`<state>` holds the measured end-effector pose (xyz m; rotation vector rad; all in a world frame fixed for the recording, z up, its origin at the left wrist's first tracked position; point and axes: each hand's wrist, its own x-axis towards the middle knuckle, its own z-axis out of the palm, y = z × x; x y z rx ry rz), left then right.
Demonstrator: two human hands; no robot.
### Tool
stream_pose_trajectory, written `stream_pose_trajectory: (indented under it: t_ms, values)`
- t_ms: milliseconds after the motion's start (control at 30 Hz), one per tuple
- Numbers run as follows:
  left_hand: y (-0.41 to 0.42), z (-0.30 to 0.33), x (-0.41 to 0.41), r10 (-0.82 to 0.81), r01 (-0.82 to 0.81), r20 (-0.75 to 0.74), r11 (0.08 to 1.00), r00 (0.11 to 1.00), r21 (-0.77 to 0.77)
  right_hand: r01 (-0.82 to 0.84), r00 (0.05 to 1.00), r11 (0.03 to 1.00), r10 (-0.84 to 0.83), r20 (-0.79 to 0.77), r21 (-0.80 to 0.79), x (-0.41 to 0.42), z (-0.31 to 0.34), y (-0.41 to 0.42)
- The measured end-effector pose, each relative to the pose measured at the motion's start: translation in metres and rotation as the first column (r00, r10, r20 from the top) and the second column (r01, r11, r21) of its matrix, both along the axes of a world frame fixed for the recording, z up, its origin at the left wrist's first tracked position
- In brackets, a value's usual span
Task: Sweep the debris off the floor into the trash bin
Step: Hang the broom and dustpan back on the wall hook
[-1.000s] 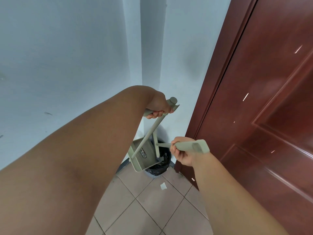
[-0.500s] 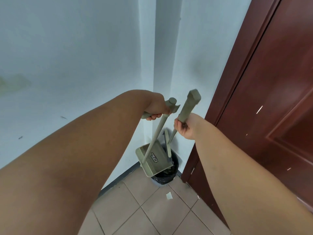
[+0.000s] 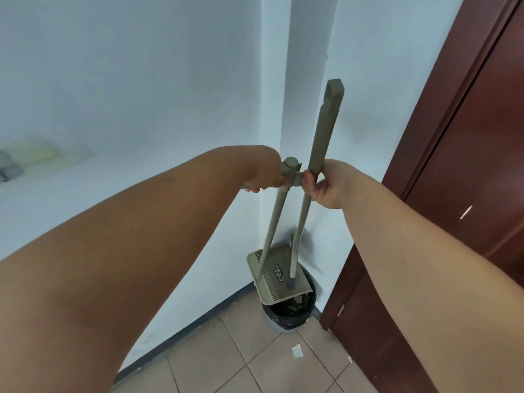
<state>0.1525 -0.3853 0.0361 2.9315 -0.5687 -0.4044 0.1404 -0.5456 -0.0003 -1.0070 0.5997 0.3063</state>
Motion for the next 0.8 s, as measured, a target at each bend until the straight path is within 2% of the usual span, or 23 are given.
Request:
stream_pose_trajectory:
  t_ms: [133,233,400,633,800]
  values:
    - [0.014,0.013,0.001,-0.024,0.015,0.153,0.998,0.988,0.058,-0.033,0.999,0.999,0.033,0.013,-0.015,0.005,0.029,0.006]
    - [0.022,0.022,0.003,-0.076,0.050,0.292,0.994,0.953,0.095,-0.122,0.992,0.989,0.124,0.009,-0.086,0.008,0.046,0.013]
    - [0.041,0.037,0.003,-0.049,0.030,0.414,0.998,0.909,0.051,-0.232,0.971,0.961,0.238,0.021,-0.151,0.012,0.075,0.028]
    - [0.068,0.057,-0.002,-0.050,0.033,0.505,0.999,0.862,0.042,-0.379,0.923,0.901,0.384,-0.017,-0.211,0.018,0.106,0.053]
    - [0.081,0.072,-0.005,-0.070,0.036,0.536,0.997,0.841,0.074,-0.422,0.902,0.861,0.430,-0.038,-0.284,0.021,0.119,0.065]
